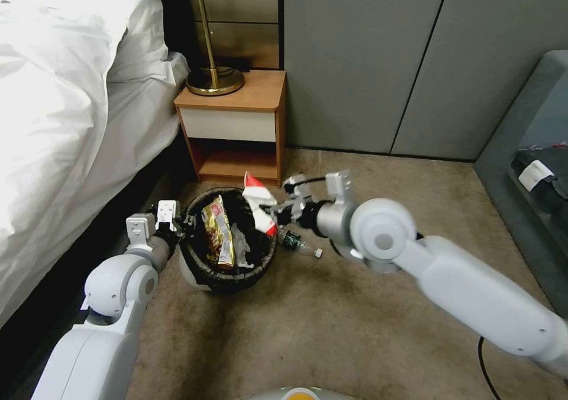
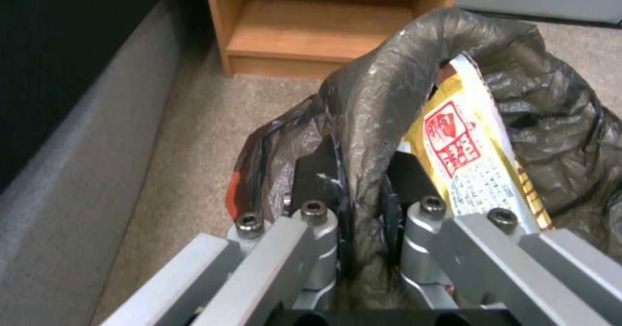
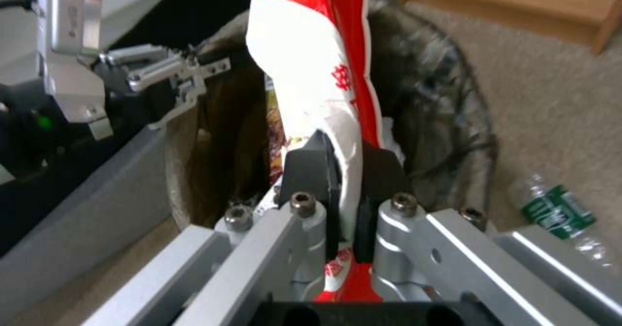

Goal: Pick up the trash bin, then pick up the garbage from the floor and place it into the trash bin.

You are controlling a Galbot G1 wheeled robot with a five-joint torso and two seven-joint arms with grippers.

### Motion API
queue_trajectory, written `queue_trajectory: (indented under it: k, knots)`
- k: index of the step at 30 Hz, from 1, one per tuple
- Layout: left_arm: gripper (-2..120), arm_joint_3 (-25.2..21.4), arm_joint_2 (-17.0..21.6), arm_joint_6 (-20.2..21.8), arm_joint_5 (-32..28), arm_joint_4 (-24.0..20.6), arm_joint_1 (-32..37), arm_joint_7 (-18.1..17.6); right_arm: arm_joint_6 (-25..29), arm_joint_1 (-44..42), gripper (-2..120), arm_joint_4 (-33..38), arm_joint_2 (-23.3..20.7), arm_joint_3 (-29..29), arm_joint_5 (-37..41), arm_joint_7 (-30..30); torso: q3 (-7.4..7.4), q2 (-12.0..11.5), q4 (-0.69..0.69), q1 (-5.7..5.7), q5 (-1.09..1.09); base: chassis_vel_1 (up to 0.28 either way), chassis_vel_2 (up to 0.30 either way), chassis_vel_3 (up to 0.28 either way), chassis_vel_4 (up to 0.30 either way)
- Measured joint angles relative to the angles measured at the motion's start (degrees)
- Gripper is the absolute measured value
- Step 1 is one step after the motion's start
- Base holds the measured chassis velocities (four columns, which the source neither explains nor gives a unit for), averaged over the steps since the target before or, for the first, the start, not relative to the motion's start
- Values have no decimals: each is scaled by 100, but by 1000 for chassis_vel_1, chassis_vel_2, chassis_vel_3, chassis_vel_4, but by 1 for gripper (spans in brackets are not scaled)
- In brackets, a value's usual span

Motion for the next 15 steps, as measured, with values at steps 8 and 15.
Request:
queue_trajectory:
  k: [8,15]
  knots:
    - [5,-8,14,0,1,59,-34,15,6,44,2,-389,330,-397,-181,25,0,0,-1,0,0,0,0,0,0]
    - [5,-1,-7,0,16,87,-53,31,11,207,2,-747,797,-643,-229,76,0,0,0,0,0,0,0,0,0]
